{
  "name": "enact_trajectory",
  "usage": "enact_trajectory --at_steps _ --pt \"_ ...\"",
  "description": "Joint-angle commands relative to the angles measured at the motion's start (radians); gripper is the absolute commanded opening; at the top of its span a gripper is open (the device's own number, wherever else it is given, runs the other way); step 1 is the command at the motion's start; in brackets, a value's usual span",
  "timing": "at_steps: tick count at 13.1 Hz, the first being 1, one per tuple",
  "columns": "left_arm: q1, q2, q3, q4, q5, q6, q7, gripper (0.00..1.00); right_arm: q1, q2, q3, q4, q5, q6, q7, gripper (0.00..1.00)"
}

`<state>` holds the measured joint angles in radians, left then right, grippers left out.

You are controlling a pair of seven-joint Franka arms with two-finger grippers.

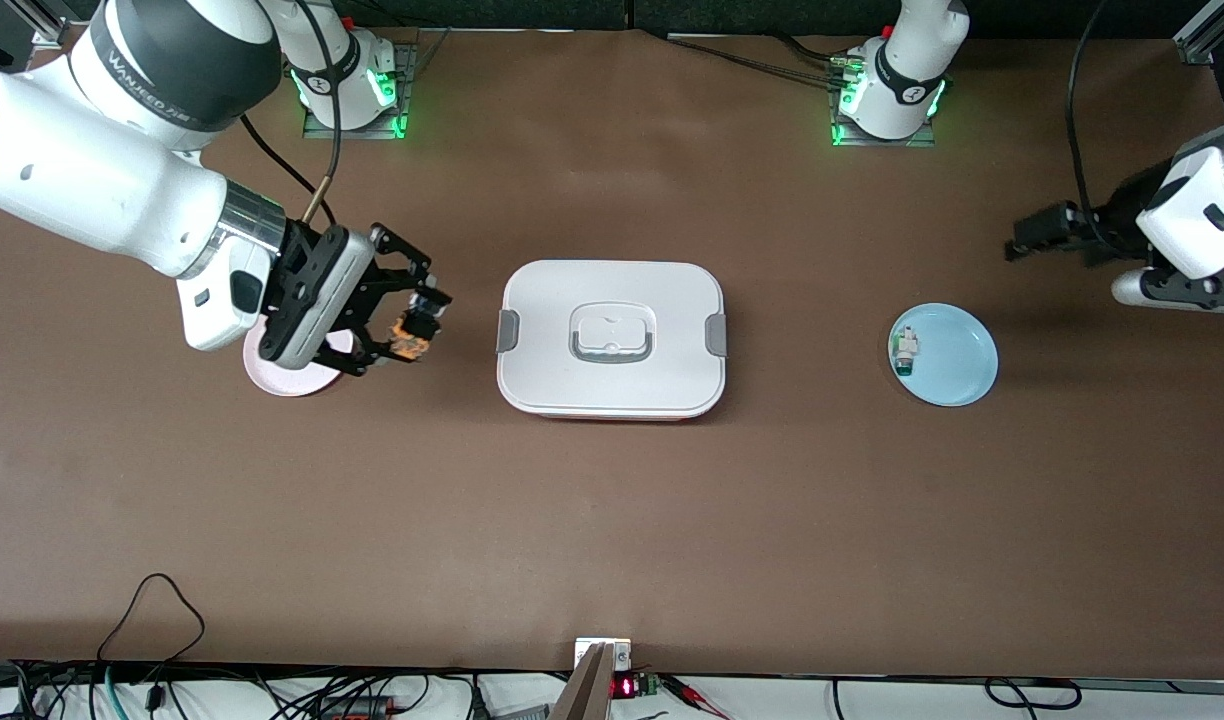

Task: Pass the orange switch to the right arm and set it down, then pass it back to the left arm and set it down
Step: 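Carry the switch over the box while the left gripper approaches it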

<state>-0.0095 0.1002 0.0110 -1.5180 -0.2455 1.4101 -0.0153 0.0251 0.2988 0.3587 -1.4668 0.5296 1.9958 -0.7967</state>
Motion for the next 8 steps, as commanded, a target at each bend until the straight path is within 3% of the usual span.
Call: enact_trajectory --at_steps 1,3,6,8 --pt "0.049 0.032 0.0 0.002 -0.232 -0.077 -0.015 1.0 -0.011 0.031 0.006 0.017 0.159 0.011 -0.235 0.33" --pt "0.036 0.061 -0.008 0.002 -0.41 -0.086 -0.113 1.0 -0.013 0.058 -0.001 0.017 0.315 0.027 -0.443 0.33" --pt "0.011 0.128 -0.014 -0.004 -0.709 -0.079 -0.244 1.0 -0.01 0.112 -0.023 0.003 0.644 0.043 -0.785 0.33" --pt "0.011 0.185 -0.014 -0.002 -0.858 -0.057 -0.248 1.0 -0.004 0.14 -0.026 -0.016 0.794 0.038 -0.91 0.33"
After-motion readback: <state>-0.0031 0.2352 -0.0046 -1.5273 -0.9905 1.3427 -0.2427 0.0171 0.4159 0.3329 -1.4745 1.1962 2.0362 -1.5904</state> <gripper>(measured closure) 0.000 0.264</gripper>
